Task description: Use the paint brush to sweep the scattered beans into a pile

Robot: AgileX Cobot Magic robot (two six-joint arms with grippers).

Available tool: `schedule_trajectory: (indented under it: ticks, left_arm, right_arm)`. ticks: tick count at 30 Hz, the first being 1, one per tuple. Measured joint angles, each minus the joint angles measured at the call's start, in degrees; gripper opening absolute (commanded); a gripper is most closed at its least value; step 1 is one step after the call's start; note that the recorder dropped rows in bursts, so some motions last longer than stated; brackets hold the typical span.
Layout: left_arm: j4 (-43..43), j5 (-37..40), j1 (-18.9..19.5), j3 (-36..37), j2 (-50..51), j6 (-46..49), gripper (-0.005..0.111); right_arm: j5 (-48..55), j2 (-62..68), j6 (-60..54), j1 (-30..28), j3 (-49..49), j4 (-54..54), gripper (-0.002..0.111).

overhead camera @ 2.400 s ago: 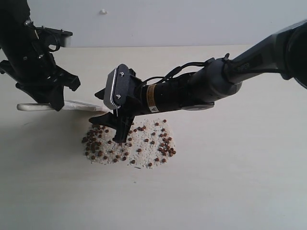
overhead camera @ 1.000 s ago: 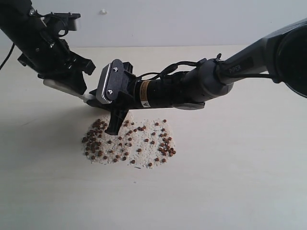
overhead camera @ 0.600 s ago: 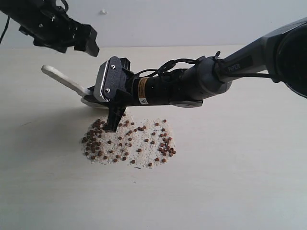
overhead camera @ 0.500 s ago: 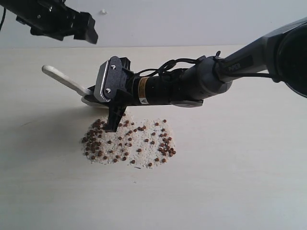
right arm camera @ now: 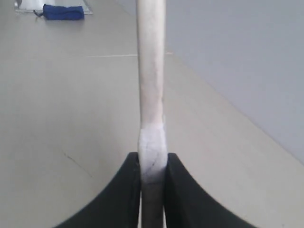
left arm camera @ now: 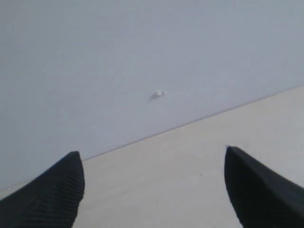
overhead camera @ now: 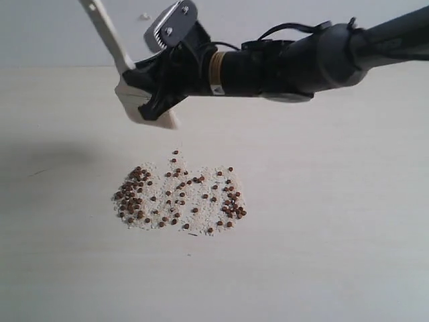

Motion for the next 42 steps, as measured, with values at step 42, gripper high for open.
schedule_trajectory:
  ticks: [42]
  left_arm:
    - [-73.82,43.87,2.25,16.9,13.19,79.43,0.075]
  right_arm:
    - [-30.8,-1.74,41.07,-15.8,0.0,-26.59,0.0]
